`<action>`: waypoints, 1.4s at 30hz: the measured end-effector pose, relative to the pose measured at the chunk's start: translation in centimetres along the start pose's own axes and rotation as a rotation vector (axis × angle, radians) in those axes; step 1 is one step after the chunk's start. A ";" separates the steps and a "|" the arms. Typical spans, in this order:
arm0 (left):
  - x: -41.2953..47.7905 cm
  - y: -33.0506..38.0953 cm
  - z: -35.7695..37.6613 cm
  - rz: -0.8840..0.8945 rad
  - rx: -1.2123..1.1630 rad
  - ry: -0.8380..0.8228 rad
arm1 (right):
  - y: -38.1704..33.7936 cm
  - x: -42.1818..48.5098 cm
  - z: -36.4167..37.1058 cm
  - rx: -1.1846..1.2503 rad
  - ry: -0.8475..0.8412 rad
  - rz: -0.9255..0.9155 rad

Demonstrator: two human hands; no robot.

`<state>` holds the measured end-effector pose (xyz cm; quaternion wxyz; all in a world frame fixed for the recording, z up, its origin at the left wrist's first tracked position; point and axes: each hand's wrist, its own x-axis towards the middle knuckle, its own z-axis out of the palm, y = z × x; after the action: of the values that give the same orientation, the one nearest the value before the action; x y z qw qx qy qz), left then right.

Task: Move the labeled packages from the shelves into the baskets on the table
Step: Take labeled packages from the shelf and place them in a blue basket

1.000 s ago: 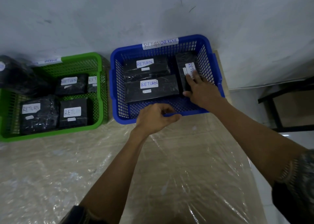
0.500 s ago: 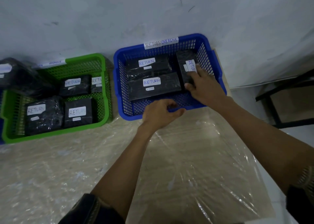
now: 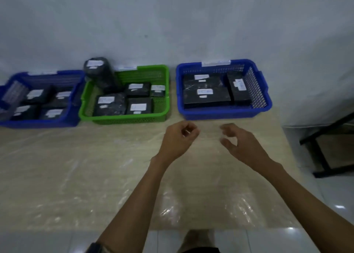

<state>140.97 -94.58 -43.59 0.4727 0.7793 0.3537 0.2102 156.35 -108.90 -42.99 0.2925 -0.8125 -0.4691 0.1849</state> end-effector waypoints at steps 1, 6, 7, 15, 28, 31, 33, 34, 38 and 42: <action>-2.2 -0.4 -1.3 -0.021 0.001 0.016 | -1.1 -1.5 0.8 0.011 -0.027 -0.009; -13.9 -2.4 -8.1 -0.108 0.010 0.060 | -7.6 -8.3 5.7 0.047 -0.099 -0.078; -16.3 -2.9 -9.5 -0.137 0.016 0.051 | -9.1 -9.8 6.8 0.067 -0.099 -0.085; -31.6 -8.4 -24.1 -0.281 -0.006 0.164 | -23.1 -17.9 16.5 0.151 -0.241 -0.155; -51.3 -24.1 -55.4 -0.350 0.048 0.331 | -51.0 -24.7 41.5 0.279 -0.335 -0.112; -52.6 -26.5 -61.3 -0.402 0.050 0.333 | -56.9 -24.5 45.7 0.283 -0.396 -0.106; -52.3 -28.7 -65.0 -0.410 0.045 0.348 | -60.2 -23.2 48.7 0.268 -0.431 -0.137; -52.0 -29.9 -66.8 -0.413 0.046 0.359 | -61.7 -22.3 50.3 0.263 -0.442 -0.153; -50.2 -35.4 -73.9 -0.449 0.035 0.391 | -67.0 -18.2 58.1 0.269 -0.454 -0.176; -47.5 -40.8 -81.8 -0.487 0.041 0.315 | -73.4 -13.6 66.1 0.238 -0.533 -0.136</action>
<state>40.99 -69.74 -41.39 0.4325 0.6386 0.6037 0.2018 63.66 -72.27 -45.25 0.2641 -0.6622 -0.5575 0.4254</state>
